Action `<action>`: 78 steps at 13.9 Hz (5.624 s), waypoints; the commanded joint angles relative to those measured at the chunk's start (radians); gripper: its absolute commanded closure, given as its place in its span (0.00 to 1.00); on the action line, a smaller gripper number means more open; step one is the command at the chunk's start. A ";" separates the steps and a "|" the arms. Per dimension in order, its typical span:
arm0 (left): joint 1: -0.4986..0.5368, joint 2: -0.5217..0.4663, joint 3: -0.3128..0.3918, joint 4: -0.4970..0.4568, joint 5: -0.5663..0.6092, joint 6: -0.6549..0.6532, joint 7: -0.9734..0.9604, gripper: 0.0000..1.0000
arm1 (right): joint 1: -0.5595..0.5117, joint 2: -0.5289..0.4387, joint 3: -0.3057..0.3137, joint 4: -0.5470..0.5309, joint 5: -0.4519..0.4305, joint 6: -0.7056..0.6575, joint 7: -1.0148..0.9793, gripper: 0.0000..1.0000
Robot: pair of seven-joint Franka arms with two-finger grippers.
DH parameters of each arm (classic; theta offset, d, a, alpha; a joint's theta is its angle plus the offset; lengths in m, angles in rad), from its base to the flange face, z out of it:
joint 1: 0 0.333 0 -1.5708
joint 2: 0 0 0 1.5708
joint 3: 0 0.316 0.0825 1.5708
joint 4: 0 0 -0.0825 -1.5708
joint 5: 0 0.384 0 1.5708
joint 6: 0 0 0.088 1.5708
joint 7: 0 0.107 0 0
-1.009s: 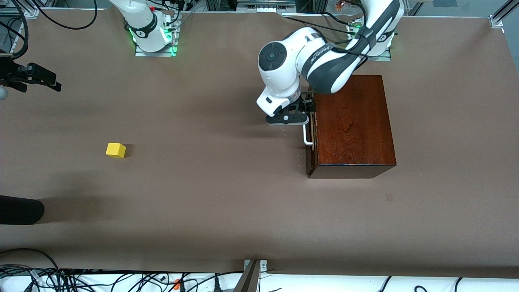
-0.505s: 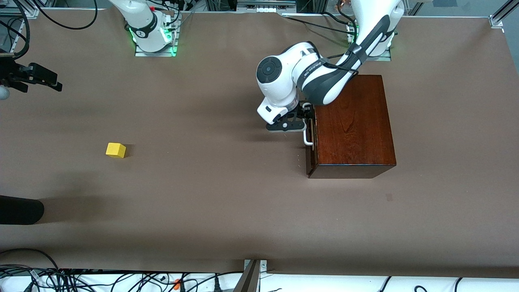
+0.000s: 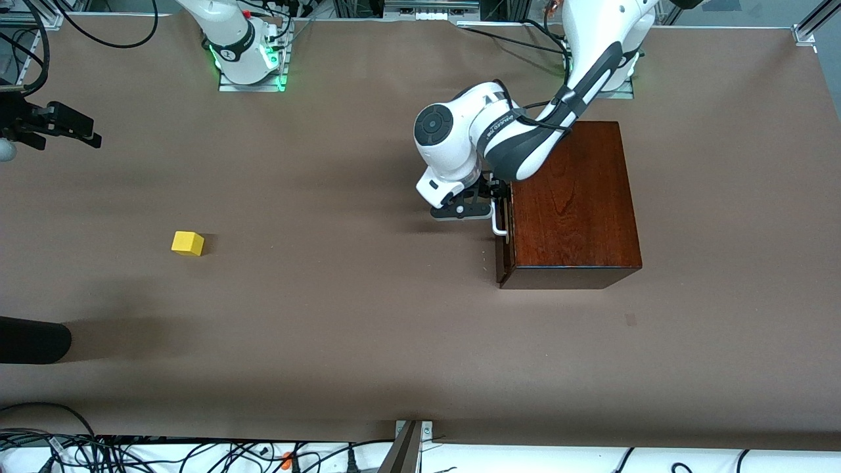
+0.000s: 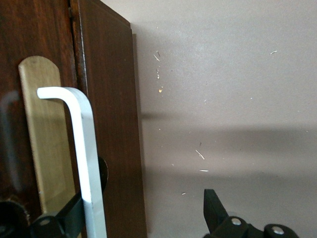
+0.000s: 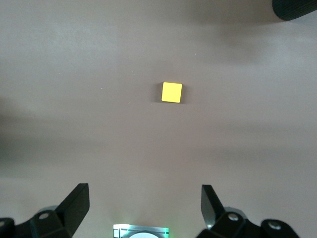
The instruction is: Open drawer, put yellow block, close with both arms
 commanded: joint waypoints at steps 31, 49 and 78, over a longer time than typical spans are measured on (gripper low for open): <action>-0.244 0.250 0.006 0.390 0.017 0.029 -0.198 0.00 | -0.006 0.008 0.010 0.024 0.003 -0.020 0.000 0.00; -0.070 -0.025 -0.010 0.375 -0.190 -0.137 -0.029 0.00 | -0.006 0.011 0.010 0.023 -0.004 -0.032 -0.005 0.00; 0.219 -0.547 0.533 0.053 -0.509 -0.319 0.960 0.00 | 0.017 0.416 -0.027 -0.573 -0.048 1.244 0.127 0.00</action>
